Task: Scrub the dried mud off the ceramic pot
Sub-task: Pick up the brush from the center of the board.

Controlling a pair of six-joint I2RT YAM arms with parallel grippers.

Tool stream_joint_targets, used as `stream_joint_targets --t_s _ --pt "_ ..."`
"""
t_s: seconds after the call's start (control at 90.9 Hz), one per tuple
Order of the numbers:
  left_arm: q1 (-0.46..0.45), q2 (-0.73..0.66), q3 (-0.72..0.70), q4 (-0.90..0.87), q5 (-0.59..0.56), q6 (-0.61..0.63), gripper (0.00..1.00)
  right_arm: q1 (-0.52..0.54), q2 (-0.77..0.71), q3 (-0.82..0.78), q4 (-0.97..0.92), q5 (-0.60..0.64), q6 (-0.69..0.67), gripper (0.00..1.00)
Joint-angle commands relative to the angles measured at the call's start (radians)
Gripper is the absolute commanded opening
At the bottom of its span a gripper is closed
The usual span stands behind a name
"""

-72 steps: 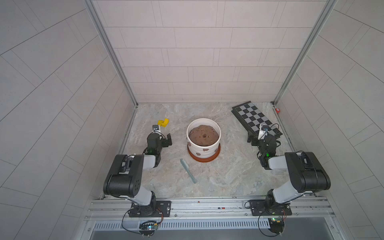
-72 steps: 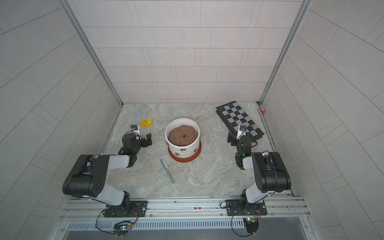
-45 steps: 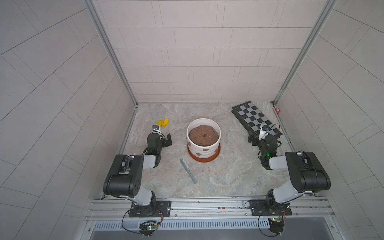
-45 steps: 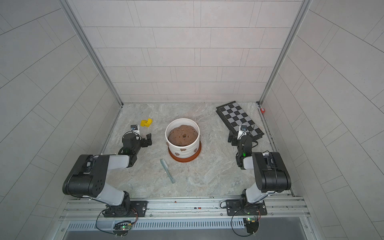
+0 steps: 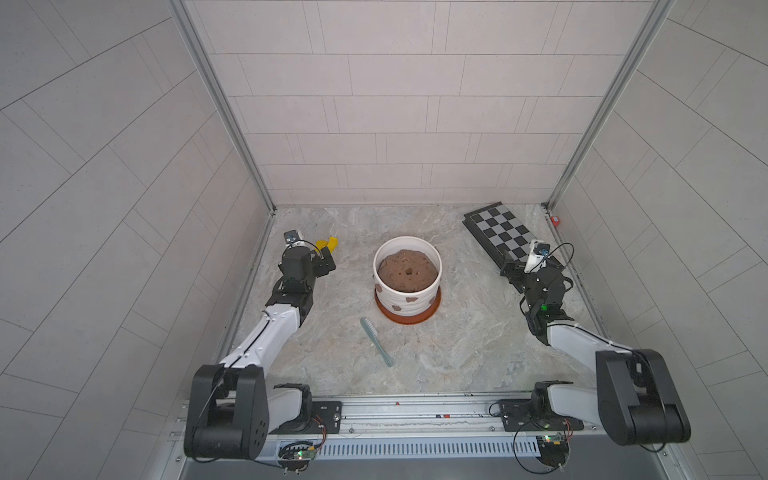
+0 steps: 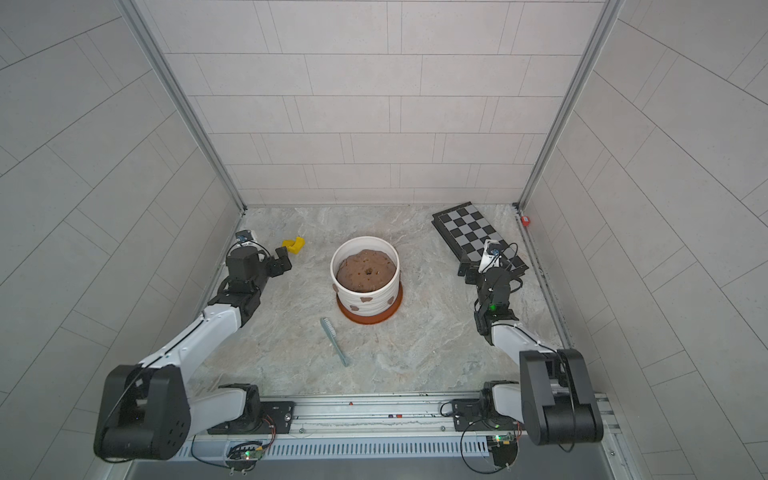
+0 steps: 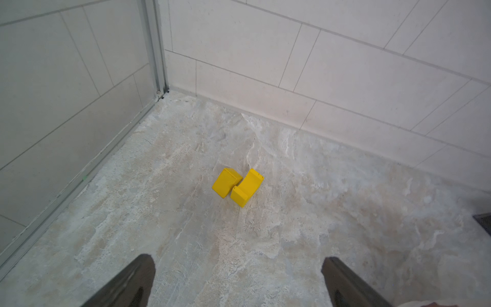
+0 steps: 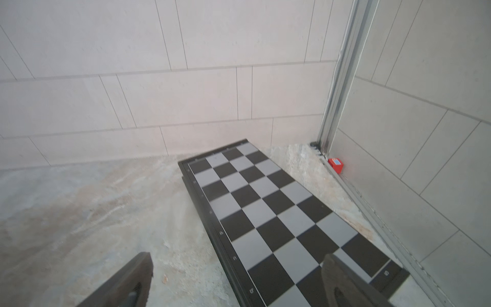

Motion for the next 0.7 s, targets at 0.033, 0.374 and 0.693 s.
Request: stream_joint_targets --t_s 0.033,0.374,0.693 --pt "-0.057 -0.072 0.065 -0.32 -0.015 -0.2 1.0 0.058 -0.117 0.087 -0.266 0.001 0.09 1.0" --pt "-0.311 -0.188 0.125 -0.615 0.061 -0.396 1.0 0.237 -0.288 0.19 -0.621 -0.063 0.162 1.0" --pt "-0.554 -0.24 0.013 -0.758 -0.054 -0.574 1.0 0.351 -0.361 0.276 -0.902 -0.161 0.129 1.0"
